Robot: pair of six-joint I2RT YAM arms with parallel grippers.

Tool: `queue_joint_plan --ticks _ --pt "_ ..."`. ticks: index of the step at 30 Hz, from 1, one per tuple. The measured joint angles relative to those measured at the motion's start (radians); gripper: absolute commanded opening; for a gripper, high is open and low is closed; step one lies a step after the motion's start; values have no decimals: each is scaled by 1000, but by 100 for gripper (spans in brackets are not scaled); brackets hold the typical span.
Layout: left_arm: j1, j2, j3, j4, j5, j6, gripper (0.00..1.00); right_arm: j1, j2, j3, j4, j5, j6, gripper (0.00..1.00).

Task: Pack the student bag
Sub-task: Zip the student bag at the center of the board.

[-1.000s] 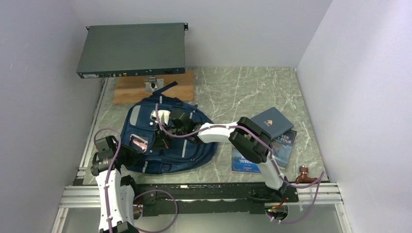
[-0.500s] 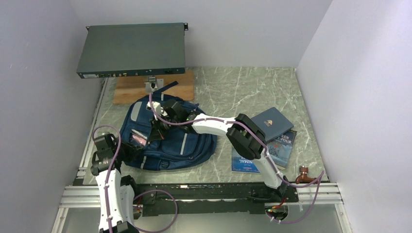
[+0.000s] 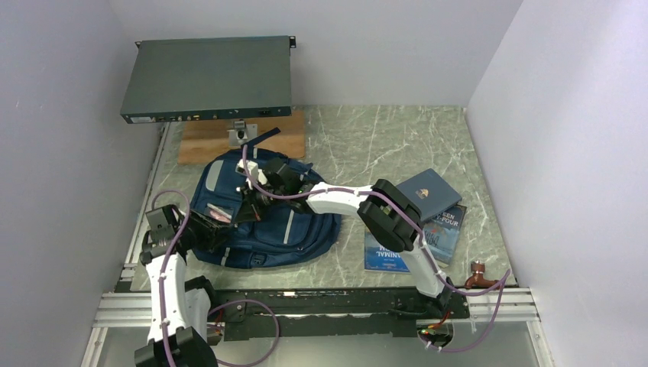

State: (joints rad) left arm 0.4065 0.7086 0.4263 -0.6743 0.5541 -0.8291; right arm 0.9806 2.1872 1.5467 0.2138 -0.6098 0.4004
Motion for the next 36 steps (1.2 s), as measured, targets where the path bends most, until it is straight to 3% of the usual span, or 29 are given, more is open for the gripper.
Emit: queue_joint_plan --ticks 3,7,10,17,22,25,26,29,30,33,34,36 --pt "2 -1 -17 20 13 -8 27 0 0 -9 24 2 29 0" --pt "7 -24 -52 40 7 -34 19 0 -1 -13 31 5 57 0" --pt "7 -38 -69 52 -1 -49 0 1 -1 -16 33 8 73 0" --pt "6 -39 -69 53 -28 -34 0 3 0 9 -27 46 -1 0" --pt "4 -68 -41 2 -87 -21 0 6 53 256 -269 274 -209 0" --pt "4 -74 -15 -8 -116 -21 0 16 71 313 -336 382 -306 0" --pt "4 -71 -10 -13 -117 -20 0 20 75 317 -346 394 -329 4" --pt "4 -55 -4 -22 -115 -8 0 26 76 315 -363 397 -370 39" --pt "4 -50 0 -28 -115 4 4 26 71 305 -356 405 -377 47" --pt "5 -40 23 -63 -113 58 49 19 -22 149 -317 462 -369 73" --pt "5 -40 39 -80 -112 79 61 14 -68 84 -318 474 -352 75" --pt "5 -49 83 -109 -113 117 71 1 -206 -68 -341 503 -295 77"
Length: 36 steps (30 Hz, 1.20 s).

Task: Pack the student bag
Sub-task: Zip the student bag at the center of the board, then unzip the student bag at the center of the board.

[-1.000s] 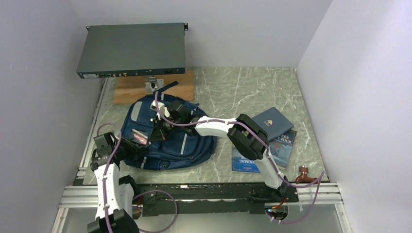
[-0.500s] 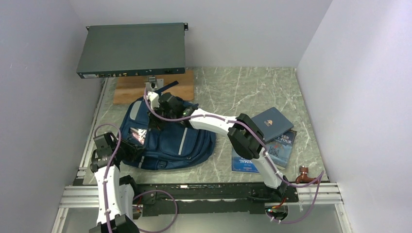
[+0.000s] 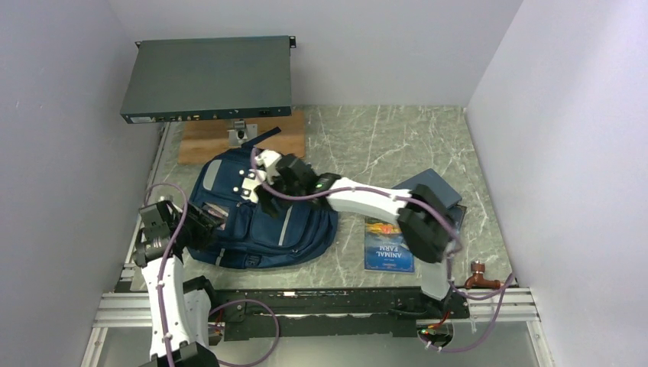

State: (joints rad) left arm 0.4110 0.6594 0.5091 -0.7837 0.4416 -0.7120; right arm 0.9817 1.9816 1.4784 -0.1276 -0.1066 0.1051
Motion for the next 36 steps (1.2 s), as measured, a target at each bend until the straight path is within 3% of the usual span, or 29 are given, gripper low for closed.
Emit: queue_joint_plan --ticks 1,3,4,11,14,18,20,25,28,32,36 --pt "0 -9 24 -8 1 19 76 -9 -55 -45 -16 1 23 76" --pt "0 -45 81 -13 5 56 97 -45 -189 -133 -44 -29 92 73" --pt "0 -71 107 -11 9 80 99 -74 -251 -171 -45 -56 125 72" --pt "-60 -206 144 73 150 161 100 -291 -529 -562 93 -242 314 73" --pt "-200 -193 136 105 150 171 100 -338 -515 -692 114 -302 383 77" --pt "-463 -113 137 140 88 173 100 -378 -444 -721 154 -367 422 80" --pt "-605 -52 137 159 28 168 100 -384 -420 -712 162 -376 423 70" --pt "-986 158 232 159 -217 157 100 -385 -355 -716 240 -396 430 24" --pt "-1146 338 359 159 -366 161 100 -353 -340 -755 332 -396 453 10" --pt "-1200 536 479 170 -515 174 100 -223 -349 -809 455 -367 475 8" --pt "-1205 666 494 166 -671 178 98 -135 -422 -926 557 -351 520 20"
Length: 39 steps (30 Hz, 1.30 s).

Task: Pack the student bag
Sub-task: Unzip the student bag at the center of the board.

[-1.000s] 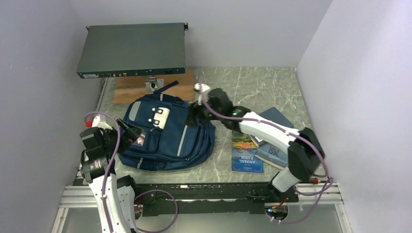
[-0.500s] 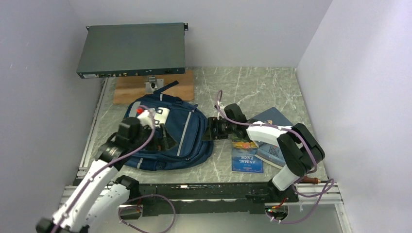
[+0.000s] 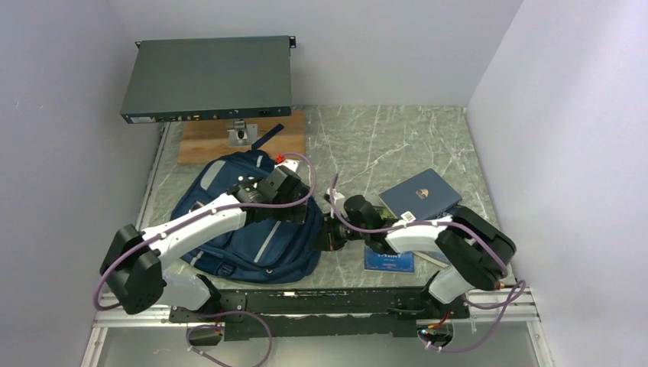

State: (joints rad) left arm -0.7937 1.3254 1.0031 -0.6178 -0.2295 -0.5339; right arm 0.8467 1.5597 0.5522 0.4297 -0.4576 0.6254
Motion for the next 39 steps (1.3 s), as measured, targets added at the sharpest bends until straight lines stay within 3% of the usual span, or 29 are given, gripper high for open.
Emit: queue_joint_plan --ticks 3,5,13,18,24,25,31,35,39 --pt "1 35 -26 1 -62 0 94 -28 -87 -71 5 7 24 29" --pt "1 51 -39 2 -72 1 99 -58 -126 -86 1 9 30 39" --pt "-22 64 -134 102 -60 6 100 -248 -206 -119 -16 5 36 59" --pt "-76 77 -117 86 -102 2 100 -295 -220 -122 -62 11 24 64" --pt "-158 247 -6 -2 -216 -5 100 -340 -222 -117 -123 31 -5 68" --pt "-160 264 6 -14 -227 -5 95 -343 -224 -113 -141 38 -12 68" --pt "-168 256 10 -24 -272 -16 1 -348 -226 -72 -201 56 -53 68" --pt "-178 153 -35 -22 -323 -13 0 -349 -179 6 -222 21 -80 66" --pt "-165 -128 -175 -31 -351 38 0 -349 -117 72 -192 -97 -81 63"
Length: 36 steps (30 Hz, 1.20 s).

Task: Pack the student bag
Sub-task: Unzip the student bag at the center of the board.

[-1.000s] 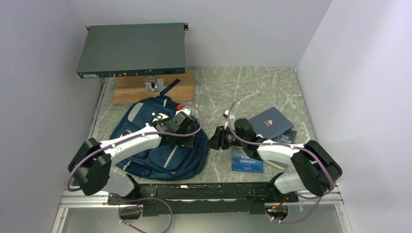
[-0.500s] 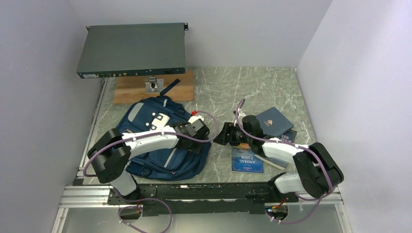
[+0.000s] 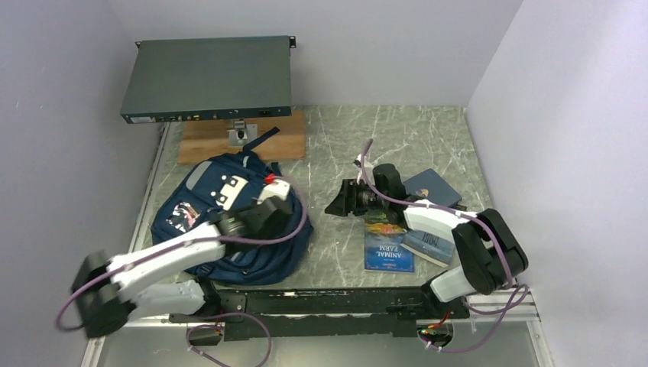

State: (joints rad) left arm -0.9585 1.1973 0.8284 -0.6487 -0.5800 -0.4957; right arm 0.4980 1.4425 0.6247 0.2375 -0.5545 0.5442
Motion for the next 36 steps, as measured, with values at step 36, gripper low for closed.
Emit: queue_joint_plan --ticks 36 --pt "83 -954 -220 -102 315 397 0 101 558 326 670 -288 675 53"
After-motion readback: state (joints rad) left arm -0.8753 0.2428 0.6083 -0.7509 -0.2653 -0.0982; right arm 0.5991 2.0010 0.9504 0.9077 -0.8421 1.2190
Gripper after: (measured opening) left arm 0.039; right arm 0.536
